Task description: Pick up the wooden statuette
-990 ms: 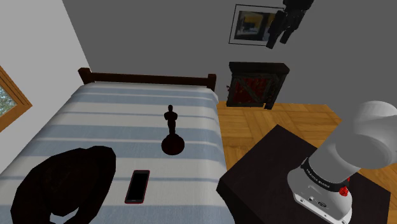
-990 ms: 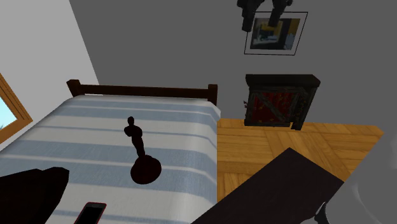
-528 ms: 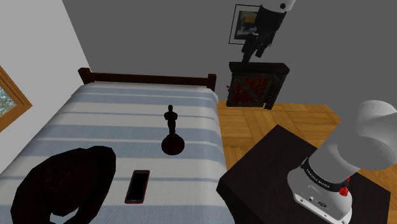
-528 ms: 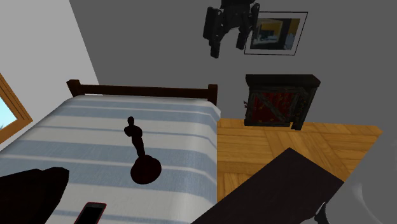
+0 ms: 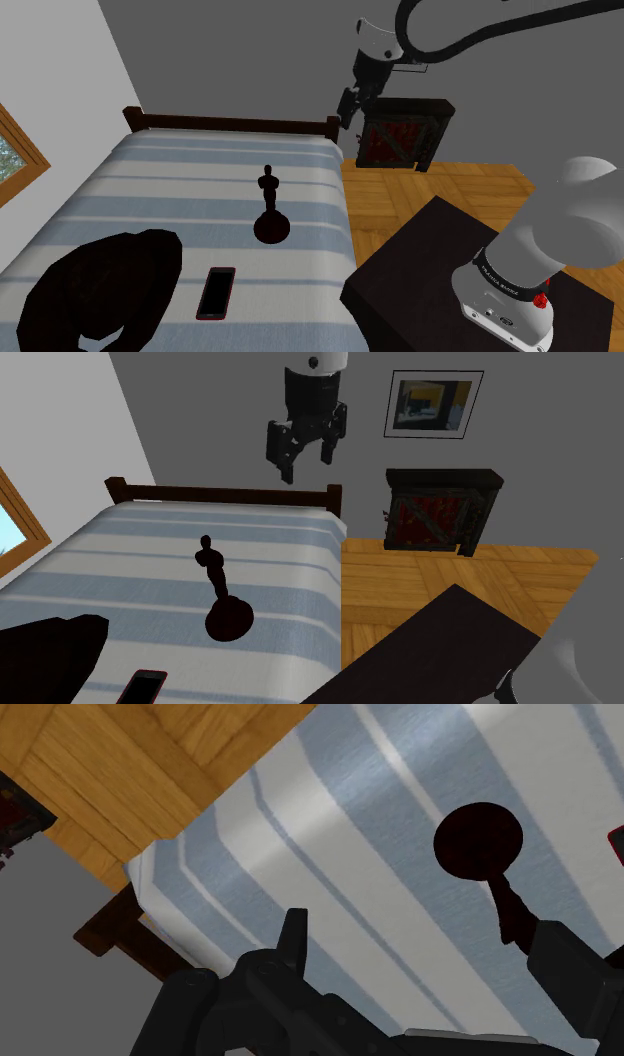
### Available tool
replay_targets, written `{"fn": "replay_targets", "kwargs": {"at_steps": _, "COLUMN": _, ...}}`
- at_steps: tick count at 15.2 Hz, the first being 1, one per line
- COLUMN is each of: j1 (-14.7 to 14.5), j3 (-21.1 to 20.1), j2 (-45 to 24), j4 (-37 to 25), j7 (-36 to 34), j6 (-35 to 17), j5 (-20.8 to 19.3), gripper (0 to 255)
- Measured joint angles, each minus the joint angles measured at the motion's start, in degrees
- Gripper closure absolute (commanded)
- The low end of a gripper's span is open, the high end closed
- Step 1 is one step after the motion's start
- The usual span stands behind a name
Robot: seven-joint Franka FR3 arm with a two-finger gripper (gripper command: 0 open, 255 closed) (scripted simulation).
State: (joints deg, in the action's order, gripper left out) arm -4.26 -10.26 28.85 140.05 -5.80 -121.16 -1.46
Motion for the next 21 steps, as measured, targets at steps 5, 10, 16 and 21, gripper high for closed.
{"fn": "replay_targets", "kwargs": {"at_steps": 5, "j1": -0.14, "j3": -4.41, "j2": -9.41, "j4": -0.90, "j7": -3.94, "j6": -9.25, "j5": -3.16, "gripper": 0}}
{"fn": "replay_targets", "kwargs": {"at_steps": 10, "j1": 0.22, "j3": -8.81, "j2": -19.30, "j4": -4.64, "j7": -9.76, "j6": -15.50, "j5": -9.34, "gripper": 0}}
{"fn": "replay_targets", "kwargs": {"at_steps": 16, "j1": -0.59, "j3": -11.99, "j2": -31.89, "j4": -10.74, "j7": -19.34, "j6": -20.33, "j5": -21.32, "gripper": 0}}
{"fn": "replay_targets", "kwargs": {"at_steps": 21, "j1": -2.88, "j3": -11.54, "j2": -40.33, "j4": -15.47, "j7": -25.77, "j6": -22.20, "j5": -29.95, "gripper": 0}}
